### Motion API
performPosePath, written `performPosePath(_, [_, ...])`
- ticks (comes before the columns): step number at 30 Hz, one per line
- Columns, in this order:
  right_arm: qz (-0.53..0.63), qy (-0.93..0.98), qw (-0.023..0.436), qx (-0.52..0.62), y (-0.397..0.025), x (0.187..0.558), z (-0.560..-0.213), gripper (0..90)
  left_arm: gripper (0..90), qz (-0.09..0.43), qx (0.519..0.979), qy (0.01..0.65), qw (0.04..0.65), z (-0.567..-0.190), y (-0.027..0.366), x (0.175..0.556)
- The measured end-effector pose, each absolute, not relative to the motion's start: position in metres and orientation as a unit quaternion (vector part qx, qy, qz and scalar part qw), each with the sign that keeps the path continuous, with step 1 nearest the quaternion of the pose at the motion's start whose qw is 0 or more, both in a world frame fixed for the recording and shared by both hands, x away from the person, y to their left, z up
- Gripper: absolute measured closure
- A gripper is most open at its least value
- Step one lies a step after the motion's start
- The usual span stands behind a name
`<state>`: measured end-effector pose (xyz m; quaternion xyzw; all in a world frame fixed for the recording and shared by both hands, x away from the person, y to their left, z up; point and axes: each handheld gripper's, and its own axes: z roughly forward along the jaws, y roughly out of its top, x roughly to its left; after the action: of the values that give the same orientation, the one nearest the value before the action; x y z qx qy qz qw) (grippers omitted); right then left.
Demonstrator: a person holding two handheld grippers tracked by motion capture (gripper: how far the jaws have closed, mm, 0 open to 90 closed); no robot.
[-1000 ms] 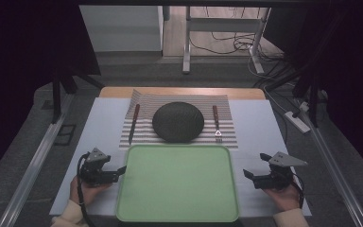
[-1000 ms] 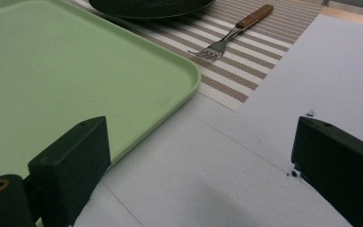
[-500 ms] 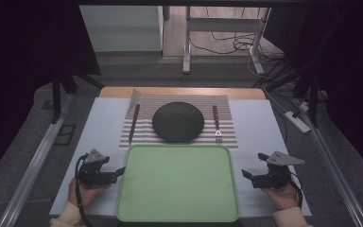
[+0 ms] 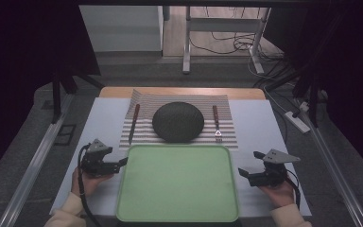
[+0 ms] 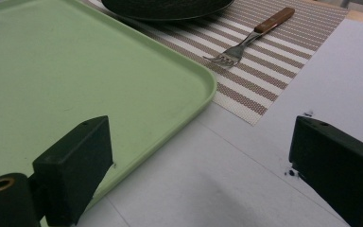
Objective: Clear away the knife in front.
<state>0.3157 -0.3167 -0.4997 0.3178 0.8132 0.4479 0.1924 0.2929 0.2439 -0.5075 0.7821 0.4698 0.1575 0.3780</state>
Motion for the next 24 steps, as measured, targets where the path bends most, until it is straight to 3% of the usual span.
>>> performPosePath(24, [0.435, 0.821, 0.192, 0.316, -0.314, 0.321, -0.504, 7.1, 25.7, 0.164, 0.806, 0.451, 0.348, -0.497, 0.228, 0.369])
